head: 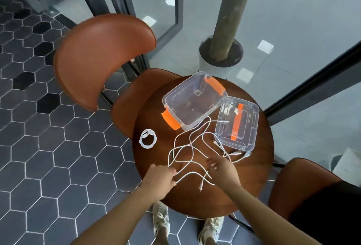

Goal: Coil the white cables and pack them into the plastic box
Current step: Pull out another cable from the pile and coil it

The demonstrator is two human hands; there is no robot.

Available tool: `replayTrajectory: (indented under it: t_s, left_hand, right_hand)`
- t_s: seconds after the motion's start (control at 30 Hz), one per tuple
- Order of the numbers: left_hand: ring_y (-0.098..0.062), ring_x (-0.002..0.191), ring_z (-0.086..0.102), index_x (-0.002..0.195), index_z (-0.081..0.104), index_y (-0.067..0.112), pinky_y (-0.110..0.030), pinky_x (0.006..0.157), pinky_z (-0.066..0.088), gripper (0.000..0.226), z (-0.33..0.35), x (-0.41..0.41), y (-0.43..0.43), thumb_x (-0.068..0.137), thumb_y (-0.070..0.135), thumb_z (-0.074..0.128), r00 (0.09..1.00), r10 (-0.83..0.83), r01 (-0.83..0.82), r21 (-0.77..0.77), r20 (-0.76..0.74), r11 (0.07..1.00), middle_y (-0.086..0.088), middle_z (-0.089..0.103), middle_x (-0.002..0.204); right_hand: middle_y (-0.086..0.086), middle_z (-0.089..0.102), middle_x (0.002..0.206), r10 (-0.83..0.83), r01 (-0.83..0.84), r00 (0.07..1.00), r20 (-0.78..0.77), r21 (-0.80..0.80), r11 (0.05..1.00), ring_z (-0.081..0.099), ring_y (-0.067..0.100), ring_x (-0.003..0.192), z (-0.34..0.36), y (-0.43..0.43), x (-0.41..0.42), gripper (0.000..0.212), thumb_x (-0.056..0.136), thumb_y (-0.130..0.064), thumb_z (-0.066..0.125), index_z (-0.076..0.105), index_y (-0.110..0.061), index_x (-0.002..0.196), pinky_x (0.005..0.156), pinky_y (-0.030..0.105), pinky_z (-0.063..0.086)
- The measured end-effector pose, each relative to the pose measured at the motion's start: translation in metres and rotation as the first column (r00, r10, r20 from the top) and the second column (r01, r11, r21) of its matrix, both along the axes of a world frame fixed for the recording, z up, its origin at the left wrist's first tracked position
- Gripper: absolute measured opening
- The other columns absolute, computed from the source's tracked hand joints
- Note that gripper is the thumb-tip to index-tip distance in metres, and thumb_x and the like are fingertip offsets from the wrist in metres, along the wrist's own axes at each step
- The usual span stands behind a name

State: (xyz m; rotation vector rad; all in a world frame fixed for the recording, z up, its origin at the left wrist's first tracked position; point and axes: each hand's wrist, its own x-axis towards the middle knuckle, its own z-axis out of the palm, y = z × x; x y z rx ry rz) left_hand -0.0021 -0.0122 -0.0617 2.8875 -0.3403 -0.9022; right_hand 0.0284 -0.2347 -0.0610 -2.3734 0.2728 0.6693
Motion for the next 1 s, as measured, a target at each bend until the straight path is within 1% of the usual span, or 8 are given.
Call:
replayTrajectory:
  t_s: [0.1,0.17,0.27,0.43,0.6,0.73,0.83,1.0]
  left_hand:
    - [-0.022,0.105,0.059,0.108,0.07,0.025,-0.036,0.088,0.041,0.024,-0.002,-0.008,-0.002,0.098,0.032,0.05,0.998,0.022,-0.02,-0.04,0.065,0.999,0.003,0.069,0.107]
    - [-0.021,0.096,0.058,0.093,0.071,0.023,-0.034,0.079,0.039,0.024,-0.001,-0.012,-0.004,0.098,0.026,0.047,0.994,0.049,-0.041,-0.081,0.1,0.996,0.003,0.067,0.097]
    - [-0.017,0.094,0.057,0.091,0.07,0.025,-0.03,0.076,0.036,0.022,-0.002,-0.014,-0.003,0.099,0.024,0.049,0.987,0.119,-0.105,-0.13,0.108,0.986,0.005,0.065,0.095]
    - [-0.013,0.083,0.052,0.082,0.064,0.022,-0.026,0.073,0.033,0.022,-0.005,-0.017,0.0,0.098,0.019,0.049,0.973,0.218,-0.198,-0.215,0.077,0.956,0.011,0.051,0.083]
    - [-0.012,0.076,0.049,0.079,0.065,0.02,-0.023,0.067,0.031,0.021,-0.006,-0.018,0.004,0.095,0.017,0.051,0.962,0.263,-0.239,-0.23,0.078,0.943,0.01,0.05,0.079]
    - [-0.01,0.074,0.047,0.079,0.065,0.021,-0.017,0.055,0.026,0.021,-0.005,-0.017,0.002,0.096,0.018,0.051,0.958,0.274,-0.249,-0.232,0.083,0.94,0.011,0.05,0.08]
    - [-0.01,0.076,0.048,0.08,0.065,0.021,-0.017,0.056,0.026,0.021,-0.005,-0.017,0.001,0.095,0.016,0.052,0.952,0.295,-0.268,-0.245,0.08,0.932,0.011,0.051,0.081]
    - [-0.01,0.077,0.051,0.079,0.066,0.021,-0.015,0.054,0.027,0.02,-0.009,-0.019,0.002,0.093,0.016,0.053,0.951,0.298,-0.272,-0.244,0.077,0.931,0.011,0.054,0.081]
  right_hand:
    - [0.006,0.065,0.113,-0.095,0.113,0.986,0.137,-0.135,0.984,0.068,0.028,0.094,-0.011,-0.012,-0.003,0.024,0.089,-0.012,0.061,0.07,-0.016,0.112,0.072,0.03,0.048]
    - [0.01,0.059,0.118,-0.194,0.224,0.964,0.183,-0.165,0.96,0.065,0.035,0.1,-0.017,-0.022,0.002,0.026,0.087,-0.013,0.064,0.066,-0.014,0.113,0.077,0.037,0.053]
    - [0.012,0.058,0.12,-0.285,0.289,0.957,0.054,-0.222,0.931,0.063,0.038,0.104,-0.025,-0.038,0.01,0.027,0.087,-0.023,0.066,0.059,-0.014,0.112,0.089,0.048,0.055]
    - [0.013,0.072,0.116,-0.29,0.267,0.953,-0.084,-0.219,0.938,0.066,0.036,0.109,-0.038,-0.052,0.016,0.027,0.088,-0.023,0.066,0.066,-0.018,0.115,0.089,0.04,0.051]
    - [0.011,0.072,0.115,-0.36,0.343,0.931,-0.057,-0.2,0.918,0.066,0.033,0.108,-0.045,-0.051,0.017,0.025,0.092,-0.03,0.063,0.071,-0.019,0.113,0.087,0.038,0.052]
    - [0.006,0.063,0.12,-0.181,0.191,0.981,0.065,-0.24,0.952,0.065,0.033,0.106,-0.048,-0.041,0.017,0.028,0.094,-0.017,0.052,0.064,-0.021,0.119,0.078,0.037,0.05]
    - [0.003,0.058,0.121,0.11,-0.085,0.992,0.061,-0.322,0.943,0.063,0.03,0.109,-0.051,-0.034,0.02,0.053,0.083,0.003,0.053,0.059,-0.029,0.126,0.073,0.036,0.049]
    - [0.004,0.053,0.112,0.386,-0.354,0.922,-0.021,-0.445,0.822,0.056,0.029,0.114,-0.063,-0.042,0.033,0.029,0.082,-0.004,0.064,0.065,-0.018,0.108,0.084,0.037,0.053]
